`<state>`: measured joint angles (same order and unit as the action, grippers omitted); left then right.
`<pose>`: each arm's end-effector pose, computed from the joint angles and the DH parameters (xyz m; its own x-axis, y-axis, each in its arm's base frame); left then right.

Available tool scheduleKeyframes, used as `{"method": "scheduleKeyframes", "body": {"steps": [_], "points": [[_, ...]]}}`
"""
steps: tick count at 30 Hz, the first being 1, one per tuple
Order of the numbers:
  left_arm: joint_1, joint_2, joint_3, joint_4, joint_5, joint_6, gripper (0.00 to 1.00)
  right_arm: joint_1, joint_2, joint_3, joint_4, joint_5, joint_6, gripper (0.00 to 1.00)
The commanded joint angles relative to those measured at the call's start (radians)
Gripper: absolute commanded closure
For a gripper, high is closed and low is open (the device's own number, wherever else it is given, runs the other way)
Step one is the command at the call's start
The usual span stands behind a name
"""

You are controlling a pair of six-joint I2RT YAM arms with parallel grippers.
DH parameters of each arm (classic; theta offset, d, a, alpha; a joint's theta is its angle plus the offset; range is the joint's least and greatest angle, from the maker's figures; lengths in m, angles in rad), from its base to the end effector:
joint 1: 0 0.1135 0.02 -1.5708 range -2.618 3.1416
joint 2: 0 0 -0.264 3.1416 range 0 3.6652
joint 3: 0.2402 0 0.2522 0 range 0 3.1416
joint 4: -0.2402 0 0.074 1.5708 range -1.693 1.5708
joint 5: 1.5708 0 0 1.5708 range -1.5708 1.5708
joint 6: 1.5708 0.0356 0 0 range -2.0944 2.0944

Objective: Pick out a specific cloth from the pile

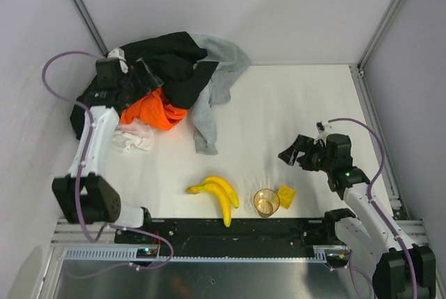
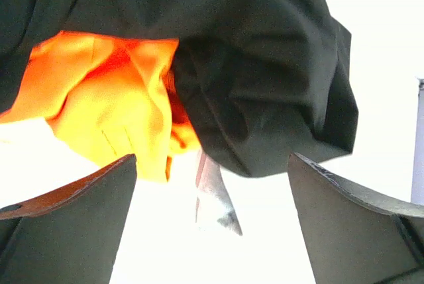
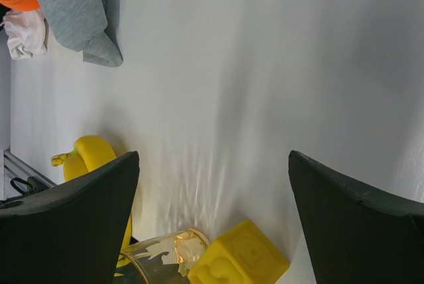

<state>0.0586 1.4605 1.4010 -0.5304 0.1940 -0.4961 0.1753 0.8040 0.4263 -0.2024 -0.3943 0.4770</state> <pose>0.3294 0.0124 0.3606 -0.5372 -0.4994 -0.6798 -0.1742 0.8542 -0.4899 0.1710 0.0442 0.2105 -0.6986 0.3068 -0.6464 -0.1763 0.8017 0.5711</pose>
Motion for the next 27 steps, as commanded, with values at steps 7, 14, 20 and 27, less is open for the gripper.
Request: {"method": "scheduleKeyframes", "body": {"steps": [7,14,20,27], "points": [[0.022,-0.353,-0.371,-0.015,-0.002,0.007,0.0,0.008,-0.031,0.025,-0.032,-0.008,-0.018,0.01],[0.062,-0.362,-0.524,-0.015,0.009,0.003,0.0,0.011,-0.025,0.025,-0.043,0.0,-0.025,0.01],[0.066,-0.231,-0.477,-0.01,-0.002,0.017,0.0,0.013,-0.009,0.024,-0.046,0.013,-0.033,0.01],[0.066,-0.016,-0.328,0.007,-0.004,0.024,0.0,0.015,0.007,0.016,-0.036,0.018,-0.034,0.01]]}}
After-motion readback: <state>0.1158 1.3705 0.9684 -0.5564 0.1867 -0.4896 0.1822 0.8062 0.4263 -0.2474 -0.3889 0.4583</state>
